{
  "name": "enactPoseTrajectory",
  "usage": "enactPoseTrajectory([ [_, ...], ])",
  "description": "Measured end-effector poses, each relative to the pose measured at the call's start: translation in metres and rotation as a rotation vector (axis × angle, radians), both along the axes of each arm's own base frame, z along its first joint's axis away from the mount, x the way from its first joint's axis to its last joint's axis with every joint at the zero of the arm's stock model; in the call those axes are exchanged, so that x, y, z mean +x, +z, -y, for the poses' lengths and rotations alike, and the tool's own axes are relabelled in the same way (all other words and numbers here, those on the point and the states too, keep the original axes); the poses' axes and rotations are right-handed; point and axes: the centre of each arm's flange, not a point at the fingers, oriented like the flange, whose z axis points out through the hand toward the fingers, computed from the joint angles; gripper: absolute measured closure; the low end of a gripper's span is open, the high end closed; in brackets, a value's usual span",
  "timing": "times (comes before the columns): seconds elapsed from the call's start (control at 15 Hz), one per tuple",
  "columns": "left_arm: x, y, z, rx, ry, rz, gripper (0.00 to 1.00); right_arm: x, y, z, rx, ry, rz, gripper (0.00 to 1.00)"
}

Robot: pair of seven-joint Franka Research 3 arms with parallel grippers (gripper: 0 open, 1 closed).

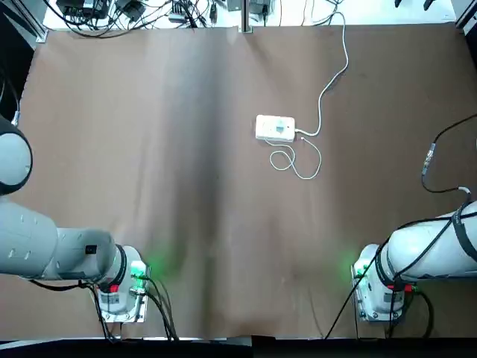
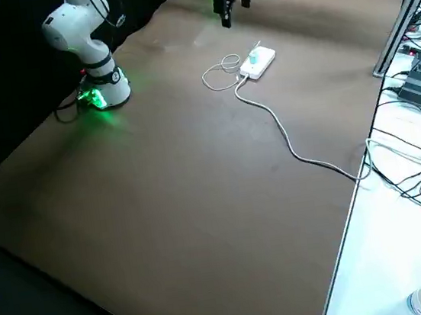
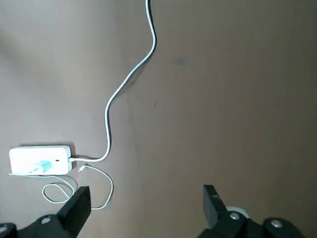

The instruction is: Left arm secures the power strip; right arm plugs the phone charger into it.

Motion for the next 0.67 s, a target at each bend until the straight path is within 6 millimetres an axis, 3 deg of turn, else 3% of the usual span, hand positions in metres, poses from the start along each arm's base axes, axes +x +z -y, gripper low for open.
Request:
enactPoseTrajectory([
  [0.67,0.0001,-0.0004,0.0001,-0.001,-0.046,-0.001,0.0,-0.0001,0.0,0.0,0.0,0.0,-0.001,0.0],
])
